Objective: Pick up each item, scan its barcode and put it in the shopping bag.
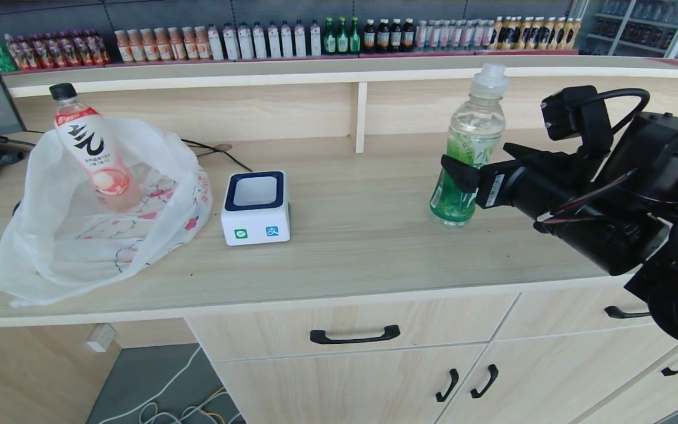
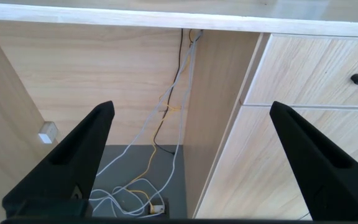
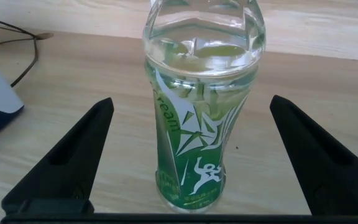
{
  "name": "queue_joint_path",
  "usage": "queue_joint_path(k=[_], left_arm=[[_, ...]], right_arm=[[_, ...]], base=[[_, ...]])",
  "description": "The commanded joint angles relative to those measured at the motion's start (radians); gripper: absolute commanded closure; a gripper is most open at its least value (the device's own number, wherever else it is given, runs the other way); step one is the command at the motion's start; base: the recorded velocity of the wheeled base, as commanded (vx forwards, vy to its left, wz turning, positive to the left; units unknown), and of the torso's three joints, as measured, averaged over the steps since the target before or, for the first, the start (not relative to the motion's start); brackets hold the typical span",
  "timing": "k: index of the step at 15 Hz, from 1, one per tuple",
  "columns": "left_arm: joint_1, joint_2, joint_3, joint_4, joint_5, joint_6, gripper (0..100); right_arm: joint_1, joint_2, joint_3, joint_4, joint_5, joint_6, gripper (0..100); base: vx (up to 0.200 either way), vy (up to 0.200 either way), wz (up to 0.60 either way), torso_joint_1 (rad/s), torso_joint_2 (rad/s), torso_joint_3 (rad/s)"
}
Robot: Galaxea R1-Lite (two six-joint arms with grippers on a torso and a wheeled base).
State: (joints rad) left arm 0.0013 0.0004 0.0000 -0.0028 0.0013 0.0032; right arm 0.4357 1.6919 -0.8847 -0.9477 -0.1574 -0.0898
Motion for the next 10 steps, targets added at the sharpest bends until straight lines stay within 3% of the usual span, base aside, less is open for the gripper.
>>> queue_joint_path(k=[1, 10], left_arm=[[0.000, 0.000, 0.000, 0.000, 0.000, 0.000, 0], [0.000, 0.000, 0.000, 0.000, 0.000, 0.000, 0]], right_arm=[[-0.008, 0.028, -0.013, 0.000, 0.003, 0.002, 0], [-0.017, 0.118, -0.112, 0.000, 0.004, 0.022, 0]], base=[[0.000, 0.000, 0.00, 0.000, 0.00, 0.000], [0.000, 0.000, 0.00, 0.000, 0.00, 0.000]])
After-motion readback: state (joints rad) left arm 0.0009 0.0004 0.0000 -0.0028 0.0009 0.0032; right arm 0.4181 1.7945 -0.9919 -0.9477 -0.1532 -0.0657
